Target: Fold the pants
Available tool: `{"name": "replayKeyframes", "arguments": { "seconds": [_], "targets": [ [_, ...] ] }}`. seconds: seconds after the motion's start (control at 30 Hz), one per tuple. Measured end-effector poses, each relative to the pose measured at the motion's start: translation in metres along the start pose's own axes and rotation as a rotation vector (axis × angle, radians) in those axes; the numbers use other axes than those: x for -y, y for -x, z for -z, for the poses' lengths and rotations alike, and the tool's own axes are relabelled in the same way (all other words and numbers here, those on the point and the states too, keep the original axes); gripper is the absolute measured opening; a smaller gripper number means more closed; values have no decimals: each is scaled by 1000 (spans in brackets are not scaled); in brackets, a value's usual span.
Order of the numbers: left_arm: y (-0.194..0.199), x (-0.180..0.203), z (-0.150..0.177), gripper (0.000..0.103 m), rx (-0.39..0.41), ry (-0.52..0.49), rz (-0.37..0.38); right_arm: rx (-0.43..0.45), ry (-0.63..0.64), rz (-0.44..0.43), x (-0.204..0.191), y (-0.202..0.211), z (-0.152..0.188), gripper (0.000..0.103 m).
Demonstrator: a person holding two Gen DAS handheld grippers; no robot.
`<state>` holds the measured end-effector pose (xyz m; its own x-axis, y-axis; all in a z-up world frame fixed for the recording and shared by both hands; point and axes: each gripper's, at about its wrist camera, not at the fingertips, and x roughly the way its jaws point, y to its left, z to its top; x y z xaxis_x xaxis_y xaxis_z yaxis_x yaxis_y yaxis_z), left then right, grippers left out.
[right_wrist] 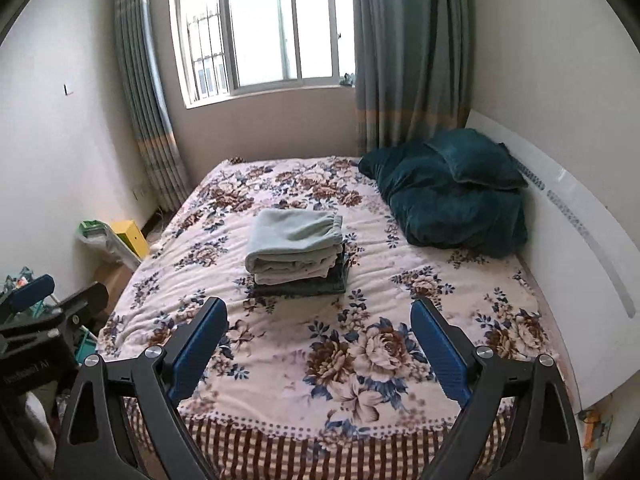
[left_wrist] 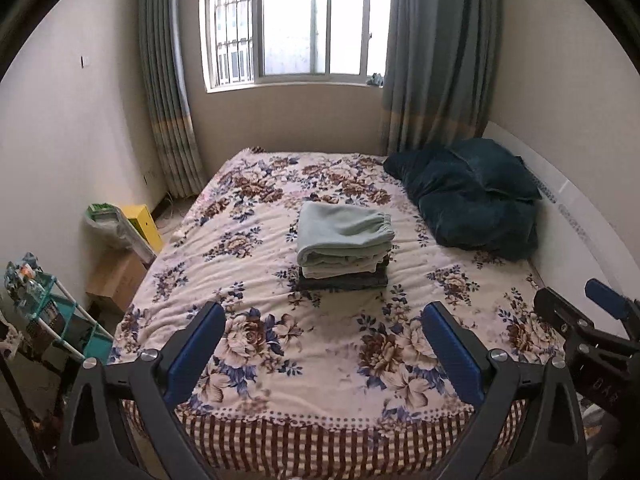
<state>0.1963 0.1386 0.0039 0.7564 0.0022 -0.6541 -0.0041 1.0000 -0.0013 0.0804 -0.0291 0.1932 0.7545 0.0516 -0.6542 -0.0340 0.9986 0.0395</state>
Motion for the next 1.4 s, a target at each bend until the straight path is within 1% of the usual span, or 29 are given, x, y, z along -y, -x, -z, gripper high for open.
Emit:
{"name": "replayKeyframes", "arguments": {
  "seconds": [0.1,0.3,0.4,0.5,0.53,0.63,0.83,0.9,0.97,1.13,1.2,1.4],
  "targets": [
    [26,-3,3,101,22,-6,-17,25,22,12,-3,41,6,95],
    [63,-11,14,101,45,3,-13,32,34,8,-9,100,18,95],
    [71,-18,16,101,52,14,-7,28,26,-2,-5,116,24,95],
    [66,-20,15,102,45,17,-13,45,32,8,-7,130,24,96],
    [64,-21,14,103,38,22,-11,53,33,19,-8,131,23,98],
    [57,-20,12,103,28,27,-9,58,27,33,-10,128,18,98],
    [40,-17,5,103,57,10,-63,61,11,53,-14,101,5,98],
    [33,-16,3,103,54,8,-71,59,9,71,-16,89,1,98],
    [24,-15,2,103,49,4,-84,48,2,66,-16,78,-2,98],
    [7,-11,0,103,22,2,-80,28,1,91,-16,56,-9,98],
    [1,-11,-1,103,11,1,-78,17,-7,87,-15,48,-11,98],
    [-6,-9,-4,103,5,-13,-83,8,6,105,-17,34,-12,98]
  ]
}}
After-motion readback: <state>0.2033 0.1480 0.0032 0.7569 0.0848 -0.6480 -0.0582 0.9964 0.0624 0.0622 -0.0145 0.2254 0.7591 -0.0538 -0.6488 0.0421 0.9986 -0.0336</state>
